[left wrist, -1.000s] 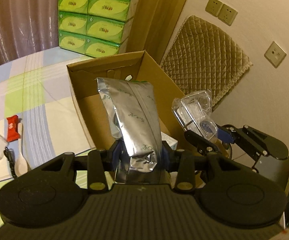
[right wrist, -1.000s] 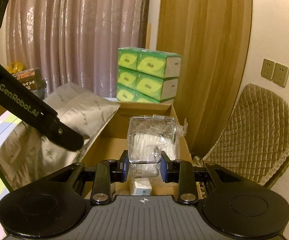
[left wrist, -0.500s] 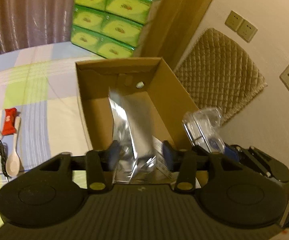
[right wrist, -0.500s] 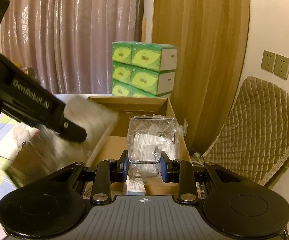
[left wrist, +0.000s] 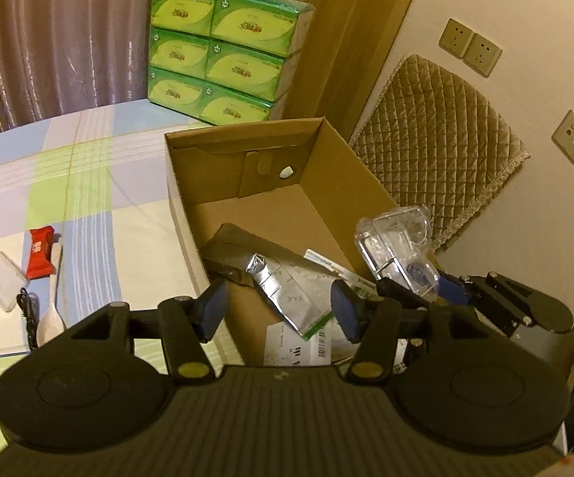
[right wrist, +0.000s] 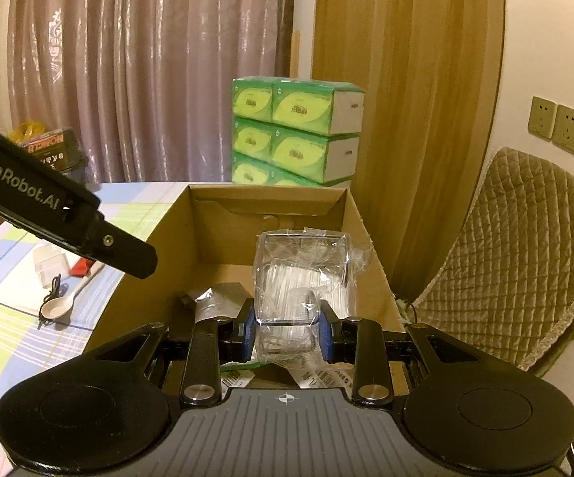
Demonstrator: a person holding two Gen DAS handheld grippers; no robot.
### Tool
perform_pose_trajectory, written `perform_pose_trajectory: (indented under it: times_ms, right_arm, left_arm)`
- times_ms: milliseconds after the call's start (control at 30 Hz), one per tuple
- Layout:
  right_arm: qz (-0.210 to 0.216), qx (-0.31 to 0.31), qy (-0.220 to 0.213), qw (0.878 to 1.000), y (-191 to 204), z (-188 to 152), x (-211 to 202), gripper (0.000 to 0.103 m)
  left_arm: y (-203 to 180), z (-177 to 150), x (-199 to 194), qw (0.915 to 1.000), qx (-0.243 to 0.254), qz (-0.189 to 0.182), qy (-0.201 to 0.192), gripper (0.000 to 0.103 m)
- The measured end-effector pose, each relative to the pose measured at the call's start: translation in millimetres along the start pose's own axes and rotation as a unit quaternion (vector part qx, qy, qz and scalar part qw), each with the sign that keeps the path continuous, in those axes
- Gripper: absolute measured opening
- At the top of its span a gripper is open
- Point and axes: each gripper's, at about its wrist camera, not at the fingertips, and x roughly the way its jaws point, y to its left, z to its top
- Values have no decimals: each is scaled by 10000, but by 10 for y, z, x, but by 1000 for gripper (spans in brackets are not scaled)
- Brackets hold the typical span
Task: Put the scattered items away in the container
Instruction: 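Lower the foil bag and clear tray into the cardboard box, opening both tools, then withdraw both tools from the cardboard box toward the remaining items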
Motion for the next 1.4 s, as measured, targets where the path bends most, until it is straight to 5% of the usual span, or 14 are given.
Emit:
perform_pose_trajectory:
  times_ms: [400, 467, 500, 533, 1000, 1400]
  right_arm:
    - [71, -83, -149, 9998, 87, 48, -22, 28]
    - [42, -169, -180, 9997, 111, 58, -18, 45]
    - [56, -143, -255, 9996, 109, 55, -36, 72]
    - [79, -130, -312, 9994, 110, 55, -51, 79]
    - [79, -202, -93, 9997, 144, -24, -124, 79]
    - [59, -296, -102, 9995, 320, -1, -375, 79]
  left_arm:
    - [115, -121, -113, 9999, 36, 101, -11, 52]
    - [132, -136, -128, 9999, 35, 123, -4, 55]
    - [146, -147, -135, 9999, 36, 140, -9, 57]
    - [162, -158, -144, 9999, 40, 156, -15, 57]
    - [357, -352, -294, 9996, -32, 296, 6, 62]
    - [557, -593, -680, 9984, -130, 508, -197, 88]
